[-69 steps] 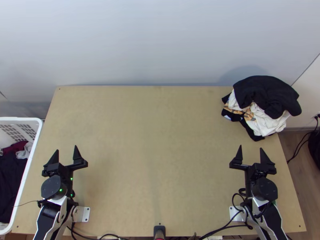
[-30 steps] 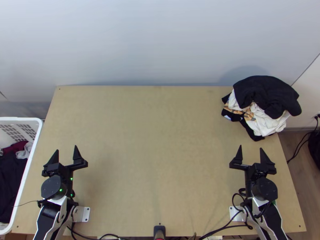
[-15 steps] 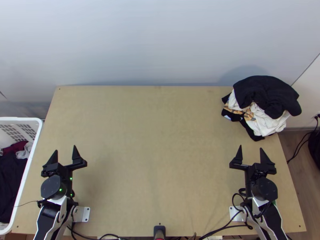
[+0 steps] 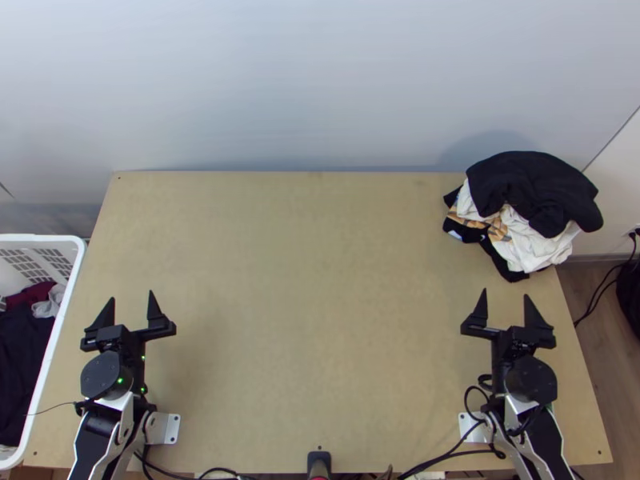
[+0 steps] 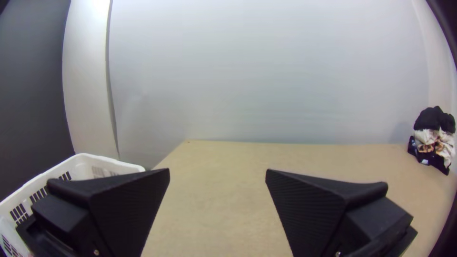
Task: Fold the t-shirt
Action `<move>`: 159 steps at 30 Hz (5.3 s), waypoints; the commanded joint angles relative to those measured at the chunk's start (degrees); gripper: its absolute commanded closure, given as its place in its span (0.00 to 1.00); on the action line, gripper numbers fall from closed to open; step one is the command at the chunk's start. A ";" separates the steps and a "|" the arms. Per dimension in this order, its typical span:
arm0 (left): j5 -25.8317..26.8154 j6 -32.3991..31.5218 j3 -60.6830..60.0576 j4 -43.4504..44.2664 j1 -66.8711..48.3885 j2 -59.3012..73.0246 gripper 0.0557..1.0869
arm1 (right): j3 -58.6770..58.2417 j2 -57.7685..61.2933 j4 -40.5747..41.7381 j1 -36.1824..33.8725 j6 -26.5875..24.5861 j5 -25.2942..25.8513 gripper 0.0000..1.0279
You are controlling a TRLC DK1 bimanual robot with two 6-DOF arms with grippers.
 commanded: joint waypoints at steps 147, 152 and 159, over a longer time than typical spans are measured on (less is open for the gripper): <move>34.36 -23.90 90.64 -17.87 9.57 66.46 0.97 | 46.50 23.87 -43.55 -1.18 10.14 5.01 0.04; 28.12 -22.41 91.08 -17.26 -4.31 72.17 0.96 | 47.02 24.22 -44.17 -0.65 9.53 5.10 0.04; 17.05 -22.14 84.14 -14.36 -26.55 76.48 0.96 | 47.81 25.81 -43.99 -0.92 9.62 5.10 0.04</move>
